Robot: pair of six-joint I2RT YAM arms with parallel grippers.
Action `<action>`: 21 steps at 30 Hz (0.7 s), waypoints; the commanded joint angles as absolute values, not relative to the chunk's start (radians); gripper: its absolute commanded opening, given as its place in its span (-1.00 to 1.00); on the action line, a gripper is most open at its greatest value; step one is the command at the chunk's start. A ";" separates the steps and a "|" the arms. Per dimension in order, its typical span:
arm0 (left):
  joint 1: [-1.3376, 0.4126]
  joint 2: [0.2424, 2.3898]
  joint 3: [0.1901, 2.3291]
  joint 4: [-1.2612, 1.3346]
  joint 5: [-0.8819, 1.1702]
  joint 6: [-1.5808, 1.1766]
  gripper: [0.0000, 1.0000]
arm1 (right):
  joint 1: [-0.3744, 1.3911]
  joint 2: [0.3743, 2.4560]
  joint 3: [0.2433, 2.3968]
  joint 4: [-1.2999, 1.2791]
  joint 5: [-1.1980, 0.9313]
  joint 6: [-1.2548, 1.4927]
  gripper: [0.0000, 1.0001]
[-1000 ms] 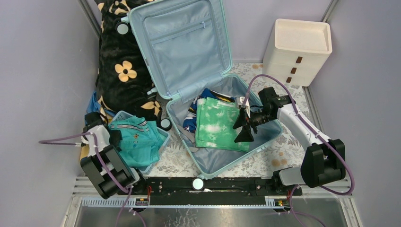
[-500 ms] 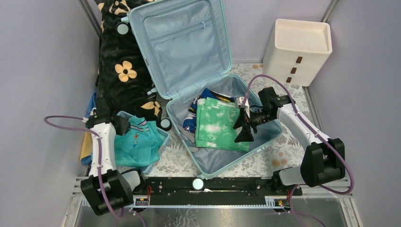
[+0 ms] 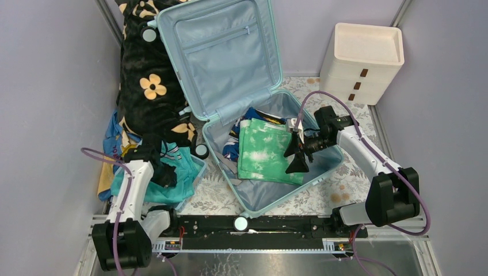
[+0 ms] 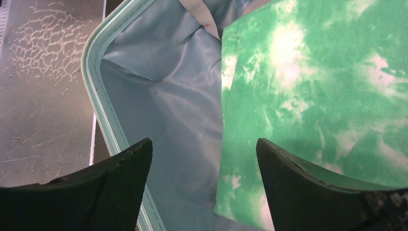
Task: Open, take out, and arrange the luggage
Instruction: Adjust the clothes in the bin.
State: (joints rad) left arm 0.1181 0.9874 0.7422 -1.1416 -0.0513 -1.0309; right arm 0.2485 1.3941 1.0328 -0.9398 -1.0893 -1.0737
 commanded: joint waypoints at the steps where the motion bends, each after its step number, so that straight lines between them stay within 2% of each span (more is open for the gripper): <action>1: 0.094 1.050 0.693 -1.154 -0.035 -1.086 -0.88 | 0.244 1.378 1.065 -0.961 -1.098 -1.098 0.72; 6: 0.075 1.204 0.666 -1.078 -0.054 -1.093 -0.89 | 0.243 1.369 1.065 -0.958 -1.090 -1.097 0.73; 10: 0.073 1.183 0.729 -1.089 -0.092 -1.095 -0.82 | 0.239 1.362 1.062 -0.950 -1.091 -1.091 0.73; 15: 0.073 1.132 0.896 -1.159 -0.093 -1.071 -0.22 | 0.235 1.376 1.066 -0.952 -1.087 -1.088 0.74; 21: 0.072 1.050 1.036 -1.026 -0.012 -0.976 0.25 | 0.204 1.365 1.045 -0.789 -1.021 -0.891 0.74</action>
